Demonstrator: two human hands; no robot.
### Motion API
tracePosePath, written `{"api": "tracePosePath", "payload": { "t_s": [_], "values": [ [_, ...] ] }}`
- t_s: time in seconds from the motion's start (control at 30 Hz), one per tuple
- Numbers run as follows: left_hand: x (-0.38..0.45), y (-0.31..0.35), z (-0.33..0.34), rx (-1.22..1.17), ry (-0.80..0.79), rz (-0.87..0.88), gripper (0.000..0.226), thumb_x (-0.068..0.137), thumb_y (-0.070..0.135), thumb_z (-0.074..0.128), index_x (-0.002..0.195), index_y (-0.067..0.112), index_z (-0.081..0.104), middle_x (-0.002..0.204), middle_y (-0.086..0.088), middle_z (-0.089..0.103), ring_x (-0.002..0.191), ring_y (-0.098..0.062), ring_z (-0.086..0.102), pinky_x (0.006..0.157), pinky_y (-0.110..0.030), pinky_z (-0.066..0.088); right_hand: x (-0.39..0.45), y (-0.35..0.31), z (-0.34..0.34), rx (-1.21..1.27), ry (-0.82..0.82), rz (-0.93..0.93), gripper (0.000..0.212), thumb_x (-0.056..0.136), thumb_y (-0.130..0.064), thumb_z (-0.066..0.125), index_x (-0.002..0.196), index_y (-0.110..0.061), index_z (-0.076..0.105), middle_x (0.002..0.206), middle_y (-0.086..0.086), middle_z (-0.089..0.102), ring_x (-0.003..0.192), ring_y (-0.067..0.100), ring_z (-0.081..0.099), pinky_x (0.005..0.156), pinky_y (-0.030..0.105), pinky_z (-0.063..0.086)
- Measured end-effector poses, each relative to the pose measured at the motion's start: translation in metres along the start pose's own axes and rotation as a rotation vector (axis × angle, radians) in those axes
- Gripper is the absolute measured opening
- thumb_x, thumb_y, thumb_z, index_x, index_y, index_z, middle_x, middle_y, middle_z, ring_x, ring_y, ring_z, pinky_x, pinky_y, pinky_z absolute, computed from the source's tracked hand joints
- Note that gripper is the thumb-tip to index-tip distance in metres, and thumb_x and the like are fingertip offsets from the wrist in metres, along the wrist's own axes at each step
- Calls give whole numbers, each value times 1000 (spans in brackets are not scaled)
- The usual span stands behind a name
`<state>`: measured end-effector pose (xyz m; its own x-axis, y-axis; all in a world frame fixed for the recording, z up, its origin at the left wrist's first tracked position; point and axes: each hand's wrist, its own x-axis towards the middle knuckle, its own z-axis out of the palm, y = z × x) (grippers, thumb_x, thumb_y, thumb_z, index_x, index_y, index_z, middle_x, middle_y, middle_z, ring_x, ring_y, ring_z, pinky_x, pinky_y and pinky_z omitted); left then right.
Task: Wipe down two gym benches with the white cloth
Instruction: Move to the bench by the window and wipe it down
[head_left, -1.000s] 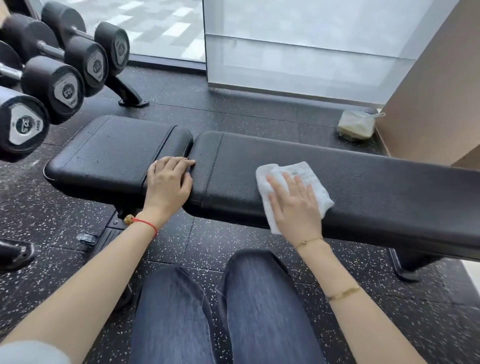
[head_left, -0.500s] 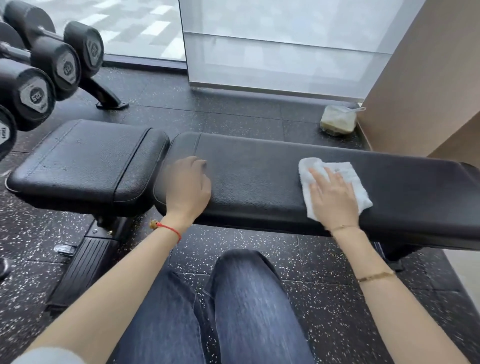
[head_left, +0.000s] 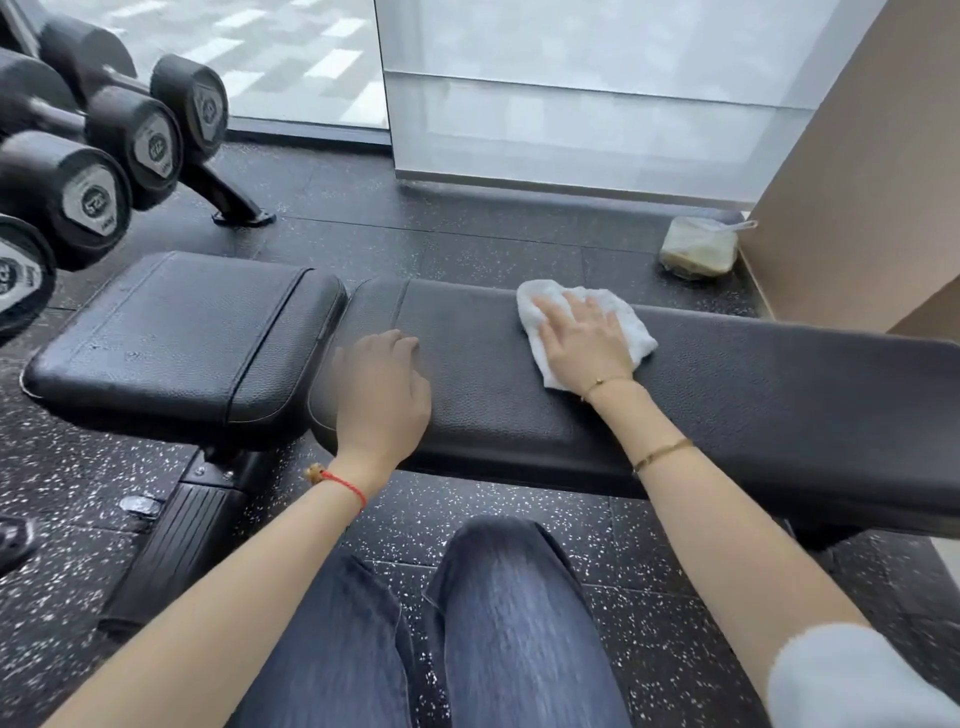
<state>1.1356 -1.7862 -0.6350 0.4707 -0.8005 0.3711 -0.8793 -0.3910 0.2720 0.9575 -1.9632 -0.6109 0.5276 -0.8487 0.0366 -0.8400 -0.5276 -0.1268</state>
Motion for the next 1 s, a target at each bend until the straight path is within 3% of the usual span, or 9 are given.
{"api": "tracePosePath", "payload": {
  "t_s": [0.1,0.2,0.3,0.37,0.5,0.7,0.77,0.9,1.0],
  "values": [
    [1,1,0,10,-9,-19,43,89,25,44,128,14,58,136,-6,55,128,-30,46,115,-55,24,33,-38,-1,12,-5,-35,45,103,-43,24,146,-32,35,155,5,32,142,29,26,118,49,14],
    [1,0,1,10,-5,-23,43,87,25,44,127,14,59,136,-4,56,128,-28,47,114,-55,25,32,-93,9,9,-34,-316,48,103,-43,27,149,-31,33,156,7,29,144,29,24,119,49,14],
    [1,-3,2,7,2,-13,44,86,26,43,126,16,59,136,-2,56,128,-26,48,114,-54,26,28,-93,14,-7,-16,-515,49,103,-41,30,151,-31,30,157,3,29,145,26,23,118,48,17],
    [2,-5,3,-2,1,-6,44,87,27,42,126,17,59,136,-1,56,129,-25,47,114,-54,25,44,-74,10,-58,-31,-457,49,103,-41,27,151,-32,27,156,1,32,143,26,28,117,45,20],
    [3,-5,2,-14,3,-13,43,87,29,41,124,19,60,134,1,56,128,-24,47,113,-54,26,69,-65,-4,-72,-77,-150,46,103,-43,21,143,-28,38,144,9,47,130,33,42,112,44,26],
    [3,-6,1,-15,-3,-16,42,87,27,43,125,19,59,135,1,56,128,-23,47,113,-55,26,12,-72,13,33,-31,-497,48,104,-42,27,150,-33,31,160,4,26,148,28,19,121,45,12],
    [2,-6,1,-14,-11,-11,42,88,28,43,126,19,59,135,1,55,129,-23,46,113,-54,25,15,-49,10,24,-31,-423,47,104,-42,26,151,-36,29,160,1,25,148,25,18,121,45,12],
    [1,-6,1,-15,5,-11,43,88,29,42,125,19,60,135,1,56,129,-23,46,114,-54,25,24,-22,-2,-11,-32,-63,44,104,-40,22,147,-34,32,156,4,30,143,29,24,119,48,13],
    [2,-5,1,-29,24,-13,42,87,27,43,124,18,61,134,0,58,127,-25,48,113,-54,26,-13,-56,5,9,-14,-99,46,104,-40,25,148,-33,33,159,5,27,145,31,23,119,49,14]
  ]
}}
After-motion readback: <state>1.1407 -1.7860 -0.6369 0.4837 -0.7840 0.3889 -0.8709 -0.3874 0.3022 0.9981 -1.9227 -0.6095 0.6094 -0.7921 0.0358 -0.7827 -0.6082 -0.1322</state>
